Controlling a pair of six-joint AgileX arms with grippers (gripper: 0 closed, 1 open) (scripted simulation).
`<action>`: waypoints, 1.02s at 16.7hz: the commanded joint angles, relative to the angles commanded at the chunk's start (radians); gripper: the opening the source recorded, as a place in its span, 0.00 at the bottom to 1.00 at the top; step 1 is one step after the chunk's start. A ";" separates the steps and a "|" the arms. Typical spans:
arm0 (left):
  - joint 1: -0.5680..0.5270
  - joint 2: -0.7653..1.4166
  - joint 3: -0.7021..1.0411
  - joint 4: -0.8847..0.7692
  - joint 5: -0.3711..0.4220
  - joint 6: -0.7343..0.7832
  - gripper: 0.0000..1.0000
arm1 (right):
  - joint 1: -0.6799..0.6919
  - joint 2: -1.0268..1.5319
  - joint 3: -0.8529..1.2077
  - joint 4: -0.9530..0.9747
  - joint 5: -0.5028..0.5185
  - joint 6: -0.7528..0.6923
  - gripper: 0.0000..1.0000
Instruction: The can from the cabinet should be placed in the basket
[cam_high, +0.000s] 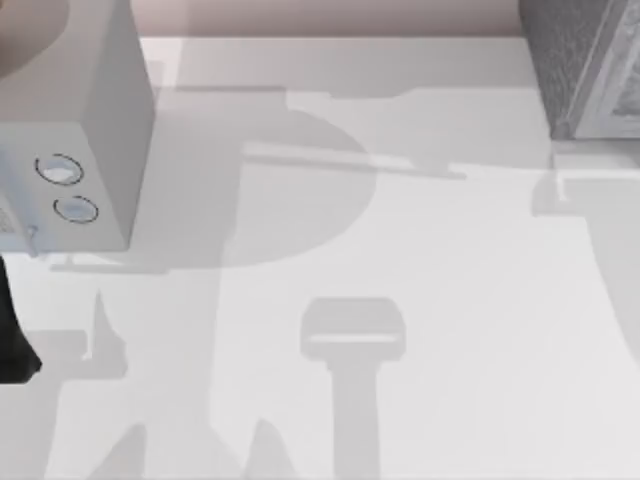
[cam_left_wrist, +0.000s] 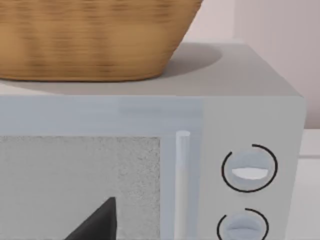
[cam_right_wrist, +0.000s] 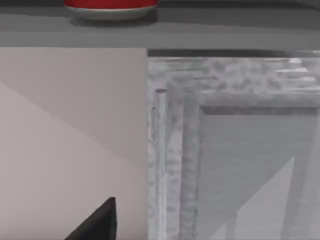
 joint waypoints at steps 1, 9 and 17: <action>0.000 0.000 0.000 0.000 0.000 0.000 1.00 | 0.009 0.067 0.092 -0.021 0.010 0.001 1.00; 0.000 0.000 0.000 0.000 0.000 0.000 1.00 | 0.062 0.440 0.601 -0.138 0.064 0.008 1.00; 0.000 0.000 0.000 0.000 0.000 0.000 1.00 | 0.079 0.475 0.636 -0.135 0.085 0.008 1.00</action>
